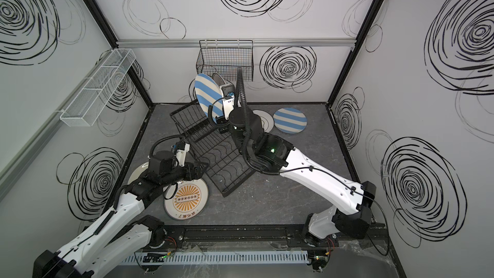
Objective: Load plates into a dish rack
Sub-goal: Place the plate on the dish rack.
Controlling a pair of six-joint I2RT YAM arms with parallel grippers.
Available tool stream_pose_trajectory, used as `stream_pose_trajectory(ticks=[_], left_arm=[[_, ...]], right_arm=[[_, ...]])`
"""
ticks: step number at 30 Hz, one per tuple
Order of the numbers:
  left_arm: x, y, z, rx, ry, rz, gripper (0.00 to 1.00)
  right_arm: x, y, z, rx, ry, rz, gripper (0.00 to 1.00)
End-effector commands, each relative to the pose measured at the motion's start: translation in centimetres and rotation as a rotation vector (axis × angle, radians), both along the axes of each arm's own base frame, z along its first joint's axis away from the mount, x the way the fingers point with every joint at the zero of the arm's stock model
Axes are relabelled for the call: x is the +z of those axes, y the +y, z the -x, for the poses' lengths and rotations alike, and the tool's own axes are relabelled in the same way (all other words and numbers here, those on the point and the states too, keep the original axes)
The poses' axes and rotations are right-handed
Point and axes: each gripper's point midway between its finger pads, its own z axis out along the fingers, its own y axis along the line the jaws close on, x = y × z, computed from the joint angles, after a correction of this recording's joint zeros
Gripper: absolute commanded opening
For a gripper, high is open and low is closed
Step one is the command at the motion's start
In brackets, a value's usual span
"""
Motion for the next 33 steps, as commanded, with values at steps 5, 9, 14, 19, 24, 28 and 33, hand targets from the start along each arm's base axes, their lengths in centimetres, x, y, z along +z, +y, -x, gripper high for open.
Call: stream_pose_trajectory(ticks=[5, 9, 14, 19, 24, 28, 33], left_arm=[[0.5, 0.4, -0.4, 0.009, -0.03, 0.02, 0.96], [0.8, 0.6, -0.4, 0.015, -0.04, 0.02, 0.96], [0.8, 0.8, -0.4, 0.024, -0.046, 0.019, 0.96], [0.9, 0.9, -0.5, 0.028, -0.048, 0.02, 0.96], [0.9, 1.0, -0.5, 0.036, -0.046, 0.018, 0.96], [0.5, 1.1, -0.6, 0.04, -0.038, 0.013, 0.96], [0.3, 1.2, -0.7, 0.045, -0.031, 0.011, 0.96]], right_arm=[[1.0, -0.8, -3.0, -0.195, -0.085, -0.016, 0.0], [0.1, -0.1, -4.4, -0.189, -0.076, -0.008, 0.0], [-0.7, 0.4, -5.8, -0.183, -0.072, 0.008, 0.0], [-1.6, 0.7, -6.8, -0.174, -0.06, 0.037, 0.0], [-1.9, 0.9, -7.3, -0.171, -0.062, 0.057, 0.0], [-2.3, 1.3, -7.7, -0.14, -0.059, 0.063, 0.0], [-3.2, 1.9, -8.3, -0.115, -0.05, 0.081, 0.0]])
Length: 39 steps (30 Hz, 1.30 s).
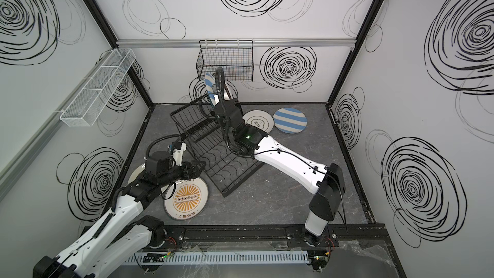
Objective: Load plates into a dish rack
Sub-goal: Place the plate on the dish rack.
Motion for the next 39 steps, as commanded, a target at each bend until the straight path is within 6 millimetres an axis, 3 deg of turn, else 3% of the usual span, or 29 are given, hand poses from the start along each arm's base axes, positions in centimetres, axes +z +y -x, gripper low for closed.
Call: stream_pose_trajectory(ticks=[1, 25, 31, 36, 39], left_arm=[[0.0, 0.3, -0.4, 0.014, -0.016, 0.001, 0.96], [-0.1, 0.6, -0.6, 0.025, -0.014, 0.0, 0.96], [0.0, 0.6, -0.6, 0.027, -0.02, 0.0, 0.96], [0.2, 0.7, -0.6, 0.03, -0.025, 0.0, 0.96], [0.3, 0.7, -0.6, 0.029, -0.027, 0.0, 0.96]], right_arm=[[2.1, 0.3, -0.6, 0.01, -0.053, -0.046, 0.0], [-2.4, 1.6, -5.6, -0.03, 0.03, -0.01, 0.0], [-3.2, 2.2, -6.1, -0.016, 0.052, 0.005, 0.17], [-2.3, 2.4, -5.9, -0.008, 0.049, 0.009, 0.28], [-1.1, 2.4, -5.2, -0.008, 0.037, 0.02, 0.39]])
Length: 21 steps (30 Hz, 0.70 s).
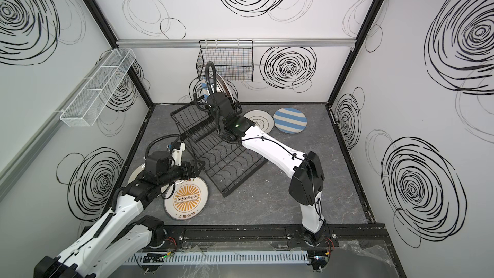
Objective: Load plates into a dish rack
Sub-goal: Place the plate on the dish rack, then move the plate to the middle-right of the table.
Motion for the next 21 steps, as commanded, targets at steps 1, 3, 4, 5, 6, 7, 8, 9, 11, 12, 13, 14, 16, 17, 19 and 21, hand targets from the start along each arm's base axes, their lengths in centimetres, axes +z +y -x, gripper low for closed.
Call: stream_pose_trajectory(ticks=[1, 3, 4, 5, 6, 7, 8, 9, 11, 12, 13, 14, 16, 17, 19, 21], left_arm=[[0.6, 0.2, -0.4, 0.01, -0.034, 0.002, 0.96], [0.8, 0.3, -0.4, 0.012, -0.04, 0.0, 0.96], [0.9, 0.3, -0.4, 0.013, -0.044, -0.001, 0.96], [0.9, 0.4, -0.5, 0.015, -0.049, -0.004, 0.96], [1.0, 0.4, -0.5, 0.014, -0.051, -0.006, 0.96], [1.0, 0.3, -0.5, 0.012, -0.053, -0.007, 0.96], [1.0, 0.4, -0.6, 0.013, -0.053, -0.009, 0.96], [1.1, 0.4, -0.6, 0.012, -0.055, -0.01, 0.96], [1.0, 0.3, -0.6, 0.009, -0.053, -0.013, 0.96], [1.1, 0.3, -0.6, 0.009, -0.055, -0.015, 0.96], [1.1, 0.3, -0.6, 0.007, -0.058, -0.017, 0.96], [1.1, 0.3, -0.6, 0.008, -0.058, -0.018, 0.96], [1.2, 0.3, -0.6, 0.007, -0.059, -0.02, 0.96], [1.2, 0.3, -0.5, 0.007, -0.061, -0.022, 0.96], [1.2, 0.1, -0.5, 0.003, -0.061, -0.023, 0.96], [1.1, -0.1, -0.4, -0.005, -0.058, -0.026, 0.96]], right_arm=[[1.9, -1.0, 0.5, -0.036, -0.021, 0.022, 0.42], [3.2, -1.3, 1.5, -0.025, -0.028, 0.015, 0.49], [3.8, -1.6, 1.9, -0.021, -0.032, 0.003, 0.52], [4.4, -2.0, 2.5, -0.013, -0.031, -0.013, 0.56], [4.9, -2.6, 2.9, -0.007, -0.031, -0.029, 0.58], [5.4, -3.2, 3.2, -0.004, -0.03, -0.045, 0.6], [5.6, -3.7, 3.5, 0.002, -0.023, -0.055, 0.63], [5.8, -4.4, 3.8, 0.001, -0.013, -0.064, 0.65], [6.1, -6.1, 4.1, -0.005, 0.009, -0.085, 0.68], [6.1, -7.3, 4.2, -0.016, 0.022, -0.103, 0.69], [6.0, -8.6, 4.3, -0.022, 0.035, -0.121, 0.69], [5.6, -10.2, 4.3, -0.025, 0.056, -0.15, 0.7], [4.7, -13.7, 4.2, -0.014, 0.099, -0.234, 0.71], [3.7, -15.7, 4.1, -0.018, 0.126, -0.284, 0.72], [1.7, -20.1, 3.9, -0.047, 0.169, -0.372, 0.75], [-1.7, -24.4, 3.6, -0.095, 0.236, -0.438, 0.76]])
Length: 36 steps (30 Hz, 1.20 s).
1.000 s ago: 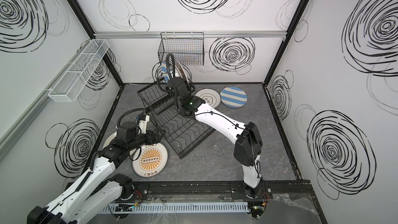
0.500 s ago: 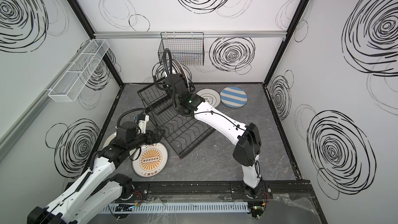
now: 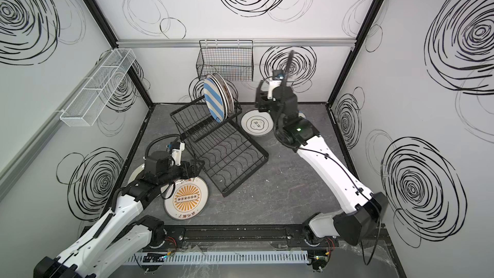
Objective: Load plates into a dish rack
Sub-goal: Move the plate to the middle-right of the table.
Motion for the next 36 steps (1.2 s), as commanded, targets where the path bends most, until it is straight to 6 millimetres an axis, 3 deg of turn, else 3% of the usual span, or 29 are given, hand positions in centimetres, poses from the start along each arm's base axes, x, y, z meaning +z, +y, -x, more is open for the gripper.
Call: stream_pose_trajectory(ticks=[1, 3, 8, 13, 18, 22, 26, 31, 36], left_arm=[[0.9, -0.3, -0.3, -0.012, -0.042, -0.009, 0.96], [0.9, -0.7, -0.1, -0.023, -0.044, -0.012, 0.96], [0.7, -1.4, 0.4, -0.043, -0.054, -0.018, 0.96], [0.8, -1.5, 0.3, -0.048, -0.059, -0.014, 0.96], [0.6, -1.8, 0.4, -0.063, -0.061, -0.006, 0.96], [0.8, -1.7, 0.4, -0.058, -0.066, -0.007, 0.96], [1.2, -1.7, 0.5, -0.059, -0.082, 0.002, 0.96], [1.3, -1.8, 0.5, -0.065, -0.081, 0.003, 0.96], [1.6, -1.8, 0.5, -0.068, -0.094, -0.002, 0.96]], right_arm=[[-6.2, -3.3, -0.2, 0.043, 0.154, -0.186, 0.76], [-10.3, -6.4, -0.4, 0.028, 0.216, -0.29, 0.76], [-19.0, -11.9, -1.1, -0.027, 0.319, -0.496, 0.76], [-25.1, -15.5, -3.4, -0.112, 0.414, -0.544, 0.75], [-27.1, -16.2, -8.8, -0.172, 0.498, -0.338, 0.72], [-29.2, -16.3, -13.9, -0.121, 0.572, -0.379, 0.59], [-31.1, -15.8, -17.9, -0.107, 0.614, -0.357, 0.56], [-33.3, -14.7, -20.1, -0.079, 0.662, -0.347, 0.57], [-35.5, -14.3, -20.0, -0.097, 0.716, -0.285, 0.6]])
